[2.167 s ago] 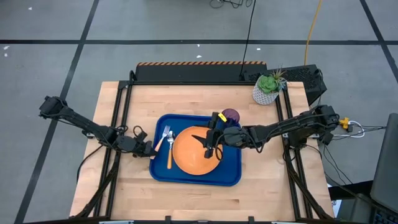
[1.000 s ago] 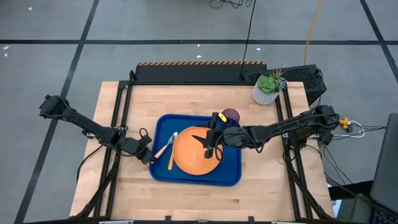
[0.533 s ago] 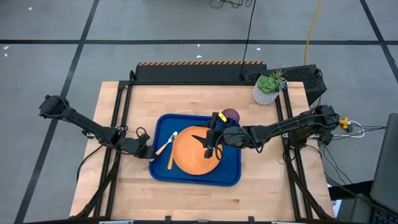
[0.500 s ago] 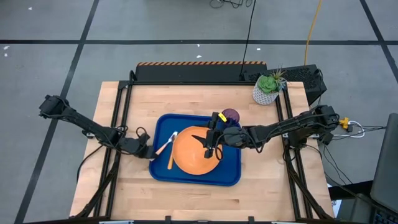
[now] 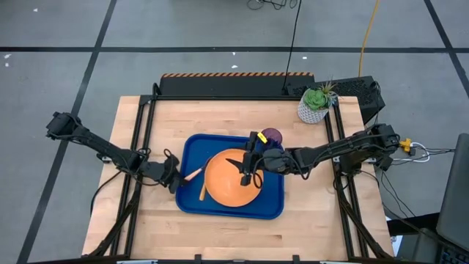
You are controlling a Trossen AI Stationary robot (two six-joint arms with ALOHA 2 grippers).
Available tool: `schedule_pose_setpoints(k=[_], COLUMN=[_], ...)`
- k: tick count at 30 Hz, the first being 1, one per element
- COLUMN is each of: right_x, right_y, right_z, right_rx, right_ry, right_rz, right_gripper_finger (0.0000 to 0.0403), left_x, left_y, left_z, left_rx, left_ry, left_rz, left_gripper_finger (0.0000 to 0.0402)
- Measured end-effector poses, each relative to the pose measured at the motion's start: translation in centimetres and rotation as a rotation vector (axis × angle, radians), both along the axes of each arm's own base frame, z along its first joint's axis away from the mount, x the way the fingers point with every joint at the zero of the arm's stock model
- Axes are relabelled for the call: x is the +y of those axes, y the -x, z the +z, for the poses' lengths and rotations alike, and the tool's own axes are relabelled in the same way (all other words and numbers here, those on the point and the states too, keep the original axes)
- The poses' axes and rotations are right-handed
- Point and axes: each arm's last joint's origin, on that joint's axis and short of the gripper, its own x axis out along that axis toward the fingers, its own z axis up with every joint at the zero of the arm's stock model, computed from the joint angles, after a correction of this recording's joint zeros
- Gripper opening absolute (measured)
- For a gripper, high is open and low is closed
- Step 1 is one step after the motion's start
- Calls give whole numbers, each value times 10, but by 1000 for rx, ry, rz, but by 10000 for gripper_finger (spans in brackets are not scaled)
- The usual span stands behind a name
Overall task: Pick and place plate/cup/fork/spoon on tray
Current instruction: Put the orange fork on the blue serving tray to the left of the yellow spoon
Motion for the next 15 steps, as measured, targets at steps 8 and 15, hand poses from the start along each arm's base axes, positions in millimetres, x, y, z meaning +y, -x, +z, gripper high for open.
schedule_pose_setpoints(k=[8,15], right_x=[-10,-16], right_y=[-1,-2], right_z=[0,1], right_rx=[-12,-21], right_ry=[-39,-43], right_rz=[-37,-52], right_gripper_finger=[185,185], left_x=[1,2], left_y=[2,2], left_z=[-4,-4], left_rx=[15,1], left_ry=[-188,-284], left_rz=[-131,-175], left_gripper_finger=[131,131])
